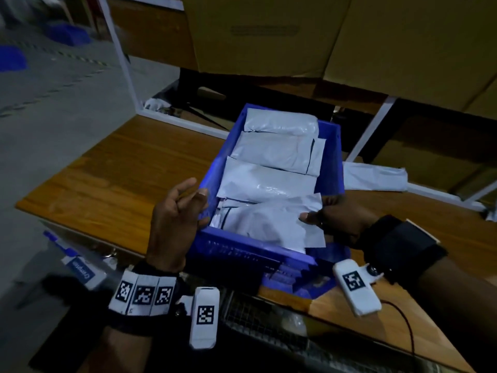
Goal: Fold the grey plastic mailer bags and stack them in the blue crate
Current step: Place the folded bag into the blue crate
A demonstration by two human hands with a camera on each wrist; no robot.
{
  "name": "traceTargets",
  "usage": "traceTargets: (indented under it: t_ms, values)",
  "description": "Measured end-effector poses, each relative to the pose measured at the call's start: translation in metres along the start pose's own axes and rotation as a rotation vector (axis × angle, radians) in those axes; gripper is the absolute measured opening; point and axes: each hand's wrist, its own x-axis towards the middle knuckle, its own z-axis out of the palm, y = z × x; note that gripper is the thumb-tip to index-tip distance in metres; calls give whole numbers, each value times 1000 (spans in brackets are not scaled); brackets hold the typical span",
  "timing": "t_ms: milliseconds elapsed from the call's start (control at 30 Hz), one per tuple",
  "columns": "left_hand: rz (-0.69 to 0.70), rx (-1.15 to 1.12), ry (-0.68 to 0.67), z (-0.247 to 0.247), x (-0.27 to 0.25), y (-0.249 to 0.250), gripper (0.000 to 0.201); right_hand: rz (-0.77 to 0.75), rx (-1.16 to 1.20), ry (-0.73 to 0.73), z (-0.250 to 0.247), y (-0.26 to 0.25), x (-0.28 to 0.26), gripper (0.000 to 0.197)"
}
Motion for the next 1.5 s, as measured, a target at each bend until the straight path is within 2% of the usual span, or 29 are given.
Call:
traceTargets:
  t_ms: [33,67,100,167,267,333,367,467,500,533,567,600,633,667,733,900,1033,1100,1167,1267,1400,1500]
  values:
    - [4,13,-6,0,0,0,52,8,1,-22,0,5,13,90]
    - [8,21,-10,-1,-1,-1,55,27,-13,-26,3,5,18,94]
    - [11,26,-12,-2,-1,-1,56,33,-41,-6,8,-1,20,88]
    - [17,26,-16,-1,0,-2,53,27,-169,41,18,-18,12,71]
    - [21,6,-15,-1,0,-4,52,71,-436,83,25,-25,8,28]
    - [16,-13,-13,-1,-1,-5,53,93,-524,116,28,-27,5,17]
    - [10,-31,-11,-1,-1,-5,51,98,-570,130,31,-30,3,17]
    - [-2,-59,-17,-2,-1,-4,40,84,-767,60,36,-34,0,38]
    - [-4,-57,-21,-3,0,-4,36,106,-773,50,37,-37,1,34]
    - [-7,-54,-23,-3,0,-3,32,93,-803,57,35,-40,3,21]
    - [-8,-53,-25,-3,1,-2,31,92,-864,75,32,-40,7,19]
    - [-9,-53,-29,-3,1,-2,32,82,-933,77,30,-41,9,33]
    - [-7,-52,-32,-3,1,-2,33,80,-965,75,29,-46,8,38]
    - [-4,-53,-35,-3,1,-3,34,79,-1001,88,27,-48,9,32]
    - [5,-63,-36,-2,1,-3,37,65,-1048,80,26,-52,9,9]
    - [16,-67,-34,-3,1,-5,30,59,-999,28,22,-46,15,21]
    - [38,-52,-37,-2,-1,-6,43,14,-933,42,20,-48,7,27]
    - [55,-36,-26,0,-2,-6,37,-7,-860,54,16,-49,2,31]
    - [89,-6,-21,1,-3,-6,30,-73,-846,84,7,-50,-1,26]
    - [128,58,-51,8,-9,-5,32,-137,-711,96,-12,-47,-8,17]
    - [143,108,-102,29,-26,-7,27,-149,-473,126,-40,-37,-21,8]
    - [165,149,-133,57,-42,-6,42,-153,-299,96,-65,-28,-32,14]
